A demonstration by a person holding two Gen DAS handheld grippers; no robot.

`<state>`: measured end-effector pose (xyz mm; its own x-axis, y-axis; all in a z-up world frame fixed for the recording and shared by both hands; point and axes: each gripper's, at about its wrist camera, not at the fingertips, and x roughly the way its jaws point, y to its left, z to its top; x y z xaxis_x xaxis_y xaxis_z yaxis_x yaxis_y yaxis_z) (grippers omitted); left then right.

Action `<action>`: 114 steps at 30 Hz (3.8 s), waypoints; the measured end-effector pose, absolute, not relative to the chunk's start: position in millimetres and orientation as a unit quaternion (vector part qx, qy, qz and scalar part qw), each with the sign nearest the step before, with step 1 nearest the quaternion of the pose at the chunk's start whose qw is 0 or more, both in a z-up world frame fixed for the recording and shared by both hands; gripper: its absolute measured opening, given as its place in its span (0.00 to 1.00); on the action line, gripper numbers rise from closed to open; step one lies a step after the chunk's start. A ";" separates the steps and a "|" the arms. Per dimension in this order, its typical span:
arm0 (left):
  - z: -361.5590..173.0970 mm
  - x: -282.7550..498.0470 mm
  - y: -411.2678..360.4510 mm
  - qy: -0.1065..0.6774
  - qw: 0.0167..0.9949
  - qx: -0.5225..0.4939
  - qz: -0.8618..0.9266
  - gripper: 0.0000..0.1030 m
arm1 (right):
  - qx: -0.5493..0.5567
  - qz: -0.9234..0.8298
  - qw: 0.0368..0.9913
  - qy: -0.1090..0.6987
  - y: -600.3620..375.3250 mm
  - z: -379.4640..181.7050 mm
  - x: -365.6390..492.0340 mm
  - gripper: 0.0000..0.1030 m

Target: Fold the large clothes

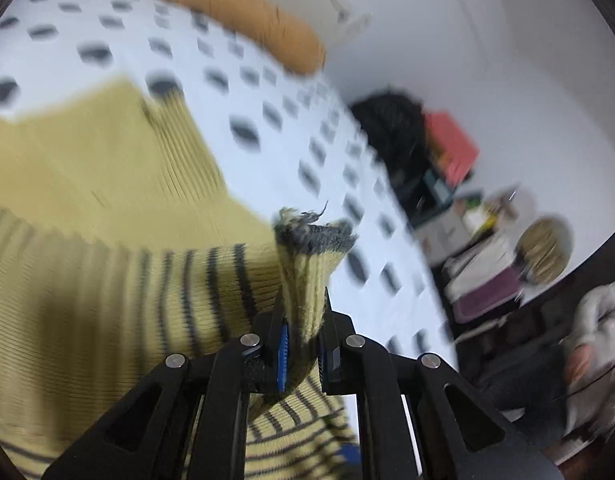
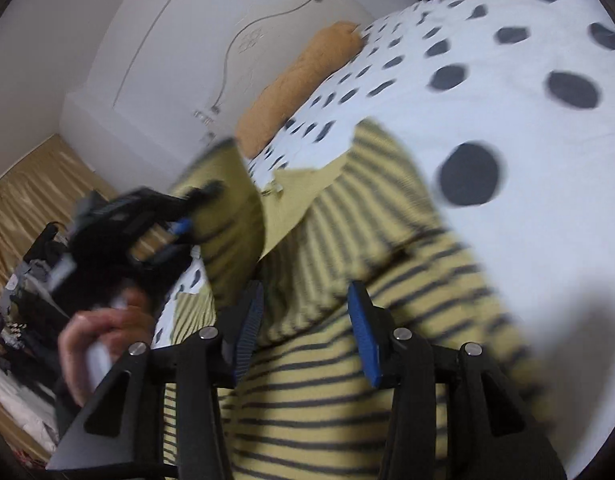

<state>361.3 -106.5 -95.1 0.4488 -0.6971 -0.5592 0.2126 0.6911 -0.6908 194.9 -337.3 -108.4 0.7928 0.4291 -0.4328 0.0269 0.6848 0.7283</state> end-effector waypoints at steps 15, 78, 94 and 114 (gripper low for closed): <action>-43.5 318.7 26.0 0.383 0.869 -0.255 -0.181 1.00 | 0.374 0.093 0.860 0.336 -336.1 -100.7 237.6 0.71; -157.2 227.1 199.2 0.493 0.866 -0.071 -0.028 0.98 | 0.167 0.101 0.855 0.481 -344.2 -127.7 245.4 0.74; -148.9 143.3 200.1 0.488 0.864 -0.099 -0.080 0.48 | 0.208 0.210 0.847 0.442 -344.5 -128.1 147.2 0.48; -160.8 25.0 200.7 0.480 0.852 -0.163 -0.129 0.34 | 0.288 0.270 0.800 0.452 -337.0 -176.9 39.8 0.40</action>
